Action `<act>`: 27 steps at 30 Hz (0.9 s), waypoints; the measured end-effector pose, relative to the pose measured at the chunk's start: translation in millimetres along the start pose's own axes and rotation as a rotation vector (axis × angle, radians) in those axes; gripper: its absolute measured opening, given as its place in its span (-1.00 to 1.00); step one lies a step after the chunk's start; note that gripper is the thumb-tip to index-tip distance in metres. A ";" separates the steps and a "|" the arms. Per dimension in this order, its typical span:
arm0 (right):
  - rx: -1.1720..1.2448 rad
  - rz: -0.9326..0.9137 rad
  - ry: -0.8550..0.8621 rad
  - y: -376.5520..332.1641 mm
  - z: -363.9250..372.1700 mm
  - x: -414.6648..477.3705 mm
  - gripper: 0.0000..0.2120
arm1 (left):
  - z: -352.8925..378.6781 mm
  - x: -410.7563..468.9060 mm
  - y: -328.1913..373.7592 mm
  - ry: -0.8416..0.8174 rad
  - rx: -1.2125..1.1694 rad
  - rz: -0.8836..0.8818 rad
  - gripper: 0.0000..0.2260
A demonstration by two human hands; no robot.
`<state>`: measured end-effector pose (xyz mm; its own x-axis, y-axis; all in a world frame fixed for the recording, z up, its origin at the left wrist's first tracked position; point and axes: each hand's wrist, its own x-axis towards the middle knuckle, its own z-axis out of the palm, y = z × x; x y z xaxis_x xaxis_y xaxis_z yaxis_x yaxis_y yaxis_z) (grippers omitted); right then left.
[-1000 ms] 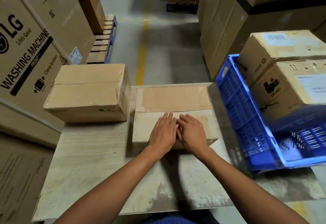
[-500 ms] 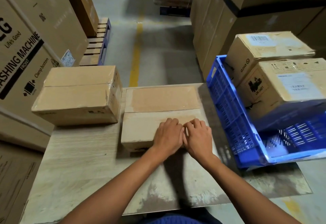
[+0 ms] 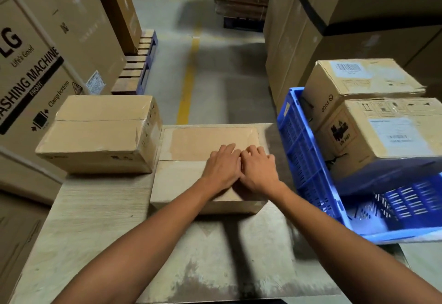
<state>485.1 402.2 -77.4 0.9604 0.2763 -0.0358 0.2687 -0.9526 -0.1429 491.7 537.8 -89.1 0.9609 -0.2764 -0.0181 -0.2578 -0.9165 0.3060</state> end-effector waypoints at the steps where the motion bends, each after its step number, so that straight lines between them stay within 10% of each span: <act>1: 0.017 0.011 0.020 2.3 -2.6 9.4 -0.63 | -1.2 6.1 -3.8 0.022 0.012 -0.011 -0.63; 13: 0.214 0.005 -0.075 17.9 28.1 30.1 -0.34 | -3.4 21.9 -33.6 0.124 0.111 -0.109 -0.65; 22: 1.000 0.550 0.141 -1.1 14.0 27.6 -0.33 | -38.3 -18.5 -115.4 0.215 -0.443 -0.800 -0.43; 27: 1.091 0.621 0.220 -19.9 6.0 20.6 -0.15 | -55.8 -28.0 -128.8 0.281 -0.652 -0.788 -0.39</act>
<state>499.1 427.7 -81.2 0.9226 -0.3023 -0.2396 -0.3276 -0.2858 -0.9006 503.6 679.7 -74.9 0.8436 0.4811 -0.2386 0.4719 -0.4521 0.7569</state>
